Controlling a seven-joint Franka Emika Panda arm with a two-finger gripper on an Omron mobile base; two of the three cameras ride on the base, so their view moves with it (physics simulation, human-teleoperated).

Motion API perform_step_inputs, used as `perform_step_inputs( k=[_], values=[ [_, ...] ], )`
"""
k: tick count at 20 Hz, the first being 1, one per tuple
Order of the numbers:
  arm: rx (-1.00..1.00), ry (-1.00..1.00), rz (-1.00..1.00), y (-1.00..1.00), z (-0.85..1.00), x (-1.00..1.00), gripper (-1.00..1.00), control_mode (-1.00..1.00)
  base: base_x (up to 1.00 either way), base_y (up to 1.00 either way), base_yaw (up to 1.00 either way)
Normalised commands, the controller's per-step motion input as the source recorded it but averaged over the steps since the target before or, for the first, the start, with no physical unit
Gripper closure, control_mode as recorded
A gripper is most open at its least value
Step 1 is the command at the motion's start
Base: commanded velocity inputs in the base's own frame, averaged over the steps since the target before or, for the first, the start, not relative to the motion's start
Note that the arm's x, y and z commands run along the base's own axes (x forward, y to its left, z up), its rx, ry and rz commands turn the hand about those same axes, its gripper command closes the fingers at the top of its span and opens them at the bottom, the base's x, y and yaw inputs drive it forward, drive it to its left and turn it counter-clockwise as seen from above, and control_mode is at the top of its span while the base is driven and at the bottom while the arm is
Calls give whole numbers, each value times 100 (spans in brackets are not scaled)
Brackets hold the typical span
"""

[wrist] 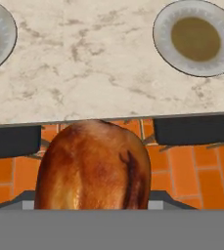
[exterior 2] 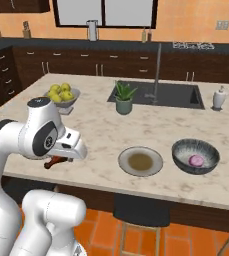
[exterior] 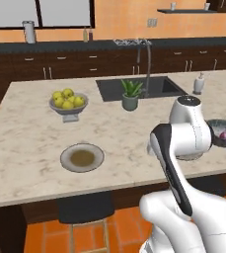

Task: Pick the chicken drumstick and onion from their plates and place them in the bowl. Then put the bowl in the fridge.

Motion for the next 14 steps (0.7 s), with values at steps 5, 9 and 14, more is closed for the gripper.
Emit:
perform_step_inputs(
  k=[5, 9, 14],
  values=[
    [0, 0, 0, 0, 0, 0, 100, 100, 14, -100, 0],
    [0, 0, 0, 0, 0, 0, 100, 100, 46, -100, -2],
    [0, 0, 0, 0, 0, 0, 100, 100, 31, -98, -4]
  ],
)
